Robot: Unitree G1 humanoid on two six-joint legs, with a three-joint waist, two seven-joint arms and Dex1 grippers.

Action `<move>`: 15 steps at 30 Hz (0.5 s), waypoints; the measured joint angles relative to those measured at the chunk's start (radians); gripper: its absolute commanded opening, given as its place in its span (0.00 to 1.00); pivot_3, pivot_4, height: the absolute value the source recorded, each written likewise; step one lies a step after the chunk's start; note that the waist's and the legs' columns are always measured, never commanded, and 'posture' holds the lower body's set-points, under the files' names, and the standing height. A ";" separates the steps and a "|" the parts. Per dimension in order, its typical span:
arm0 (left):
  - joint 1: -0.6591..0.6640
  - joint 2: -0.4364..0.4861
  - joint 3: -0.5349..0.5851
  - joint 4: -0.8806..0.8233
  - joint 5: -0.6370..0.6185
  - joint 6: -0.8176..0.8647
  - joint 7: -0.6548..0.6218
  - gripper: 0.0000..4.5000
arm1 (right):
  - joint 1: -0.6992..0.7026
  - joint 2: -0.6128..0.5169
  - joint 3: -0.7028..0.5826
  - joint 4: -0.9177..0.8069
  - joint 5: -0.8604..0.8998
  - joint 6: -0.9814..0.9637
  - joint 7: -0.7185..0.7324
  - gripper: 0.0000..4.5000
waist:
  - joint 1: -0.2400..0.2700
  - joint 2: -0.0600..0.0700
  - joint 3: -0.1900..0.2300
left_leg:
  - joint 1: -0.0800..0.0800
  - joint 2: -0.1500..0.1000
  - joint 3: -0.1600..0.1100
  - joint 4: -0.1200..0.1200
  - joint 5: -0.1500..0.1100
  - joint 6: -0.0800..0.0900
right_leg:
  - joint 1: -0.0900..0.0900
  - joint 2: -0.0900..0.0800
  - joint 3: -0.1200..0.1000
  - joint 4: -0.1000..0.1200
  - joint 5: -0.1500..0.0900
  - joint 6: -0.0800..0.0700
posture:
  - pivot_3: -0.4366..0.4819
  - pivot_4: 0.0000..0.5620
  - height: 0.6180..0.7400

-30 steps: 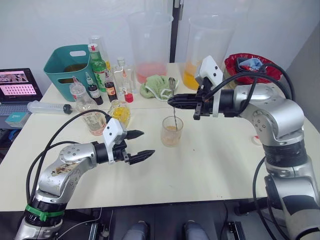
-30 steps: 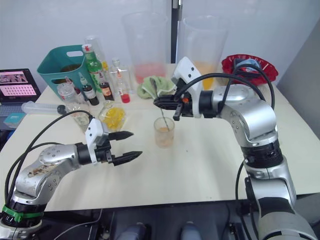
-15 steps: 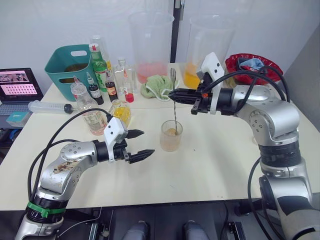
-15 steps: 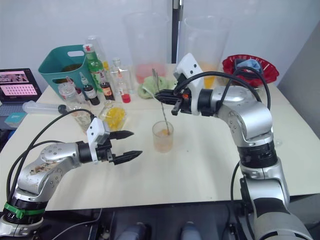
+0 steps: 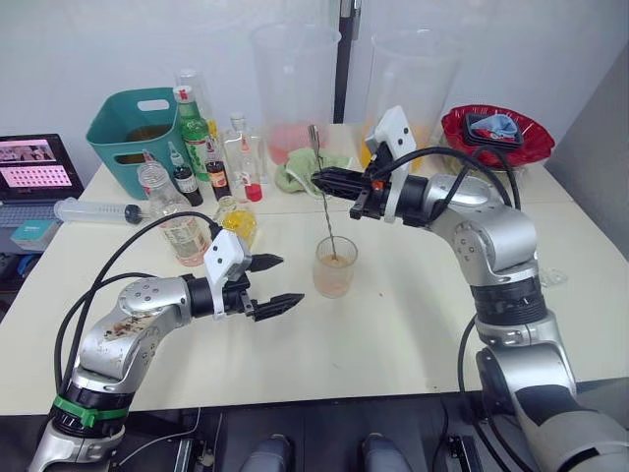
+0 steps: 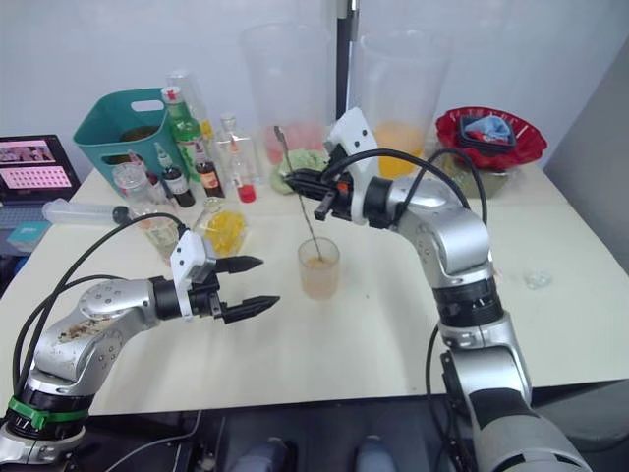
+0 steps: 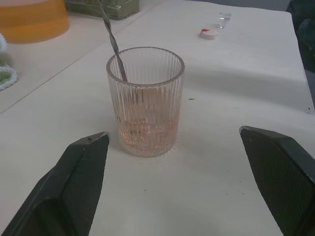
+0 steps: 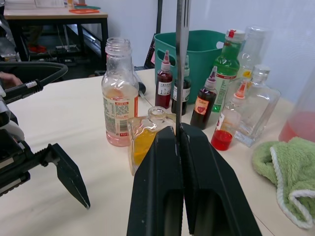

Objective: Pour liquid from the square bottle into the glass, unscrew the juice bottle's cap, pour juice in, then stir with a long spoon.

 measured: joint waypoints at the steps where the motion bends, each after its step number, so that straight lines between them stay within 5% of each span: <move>1: 0.000 0.000 0.000 0.004 0.001 -0.001 -0.001 1.00 | 0.000 0.005 -0.005 -0.005 0.006 0.002 -0.004 0.00 | 0.000 0.000 0.000 | 0.000 0.000 0.000 0.000 0.000 0.000 | 0.000 0.000 0.000 0.000 0.000 0.000 | 0.48 0.27 1.00; 15: -0.039 -0.003 -0.030 0.062 0.026 -0.040 -0.031 1.00 | 0.036 0.010 -0.091 -0.152 0.113 0.116 -0.083 0.00 | 0.000 0.000 0.000 | 0.000 0.000 0.000 0.000 0.000 0.000 | -0.001 0.000 0.000 0.006 0.000 0.000 | 0.48 0.27 1.00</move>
